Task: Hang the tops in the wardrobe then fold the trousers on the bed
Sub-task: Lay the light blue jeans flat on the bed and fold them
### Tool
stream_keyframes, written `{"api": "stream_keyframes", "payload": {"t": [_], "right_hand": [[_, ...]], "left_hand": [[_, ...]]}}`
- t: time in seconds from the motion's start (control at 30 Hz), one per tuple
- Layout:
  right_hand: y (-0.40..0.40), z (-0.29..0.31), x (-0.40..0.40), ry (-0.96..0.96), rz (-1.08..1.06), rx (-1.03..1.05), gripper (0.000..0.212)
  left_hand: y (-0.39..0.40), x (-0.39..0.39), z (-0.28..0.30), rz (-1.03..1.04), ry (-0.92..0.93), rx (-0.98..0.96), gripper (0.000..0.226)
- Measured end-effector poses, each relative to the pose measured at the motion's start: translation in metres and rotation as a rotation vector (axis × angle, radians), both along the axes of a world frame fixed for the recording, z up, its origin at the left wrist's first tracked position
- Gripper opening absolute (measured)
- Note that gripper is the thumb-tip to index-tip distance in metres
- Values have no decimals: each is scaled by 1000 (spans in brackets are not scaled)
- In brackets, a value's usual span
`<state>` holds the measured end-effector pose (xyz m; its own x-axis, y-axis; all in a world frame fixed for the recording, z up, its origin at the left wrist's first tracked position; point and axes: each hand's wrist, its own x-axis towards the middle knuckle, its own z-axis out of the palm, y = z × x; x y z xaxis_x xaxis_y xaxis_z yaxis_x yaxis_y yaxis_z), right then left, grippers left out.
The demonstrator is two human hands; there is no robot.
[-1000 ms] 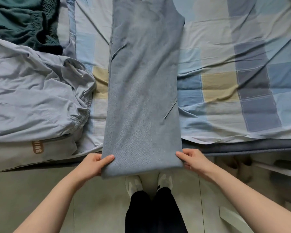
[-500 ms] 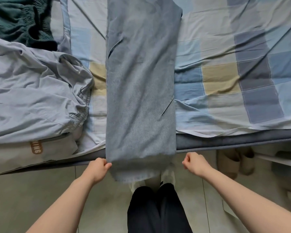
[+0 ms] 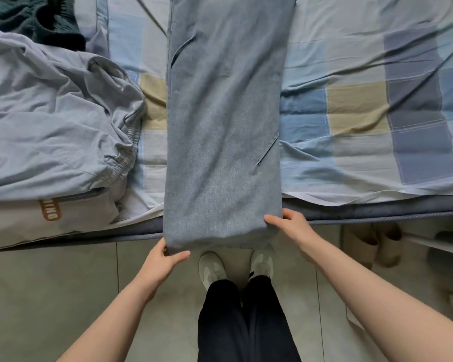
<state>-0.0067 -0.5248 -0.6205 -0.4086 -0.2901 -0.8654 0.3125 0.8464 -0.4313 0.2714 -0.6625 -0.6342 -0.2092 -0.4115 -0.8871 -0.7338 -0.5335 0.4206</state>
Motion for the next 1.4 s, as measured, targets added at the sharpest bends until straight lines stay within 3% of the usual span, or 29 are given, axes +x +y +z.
{"api": "stream_keyframes", "payload": {"t": [0.13,0.37,0.5,0.57,0.67,0.77,0.8,0.87,0.93,1.0,1.07,1.13,1.2,1.3,1.4], "right_hand": [[12,23,0,-136,-32,-169,27],[31,35,17,-145,170,-57,34],[47,44,33,-160,137,38,18],[53,53,39,-156,92,110,23],[45,73,34,-109,50,147,36],[16,100,9,-129,36,73,41],[2,110,-4,-149,30,29,36],[-33,129,-34,-162,16,-64,19],[-73,147,-71,-207,-158,-221,12],[-108,155,-108,-220,-408,-364,19],[-133,150,-137,-86,-551,-401,18],[-140,128,-146,61,-512,-294,20],[-133,100,-133,63,-348,-112,21],[-104,58,-99,-15,-114,115,14],[-90,35,-76,-42,-95,115,38]], "left_hand": [[-12,-9,15,-34,39,-20,27],[-12,-8,47,-62,147,59,31],[2,5,55,-143,77,146,16],[4,10,60,-125,25,184,13],[-8,6,77,-121,-44,231,26],[-43,-12,105,-65,-17,213,67],[-61,-22,116,-53,13,192,71],[-99,-51,138,-16,99,167,45],[-139,-87,155,90,225,160,19],[-175,-120,163,235,379,108,31],[-197,-147,157,316,479,18,37],[-199,-159,129,263,391,-126,27],[-187,-153,87,59,118,-284,31],[-159,-131,38,-158,-111,-228,59],[-141,-124,19,-112,-103,-178,49]]}}
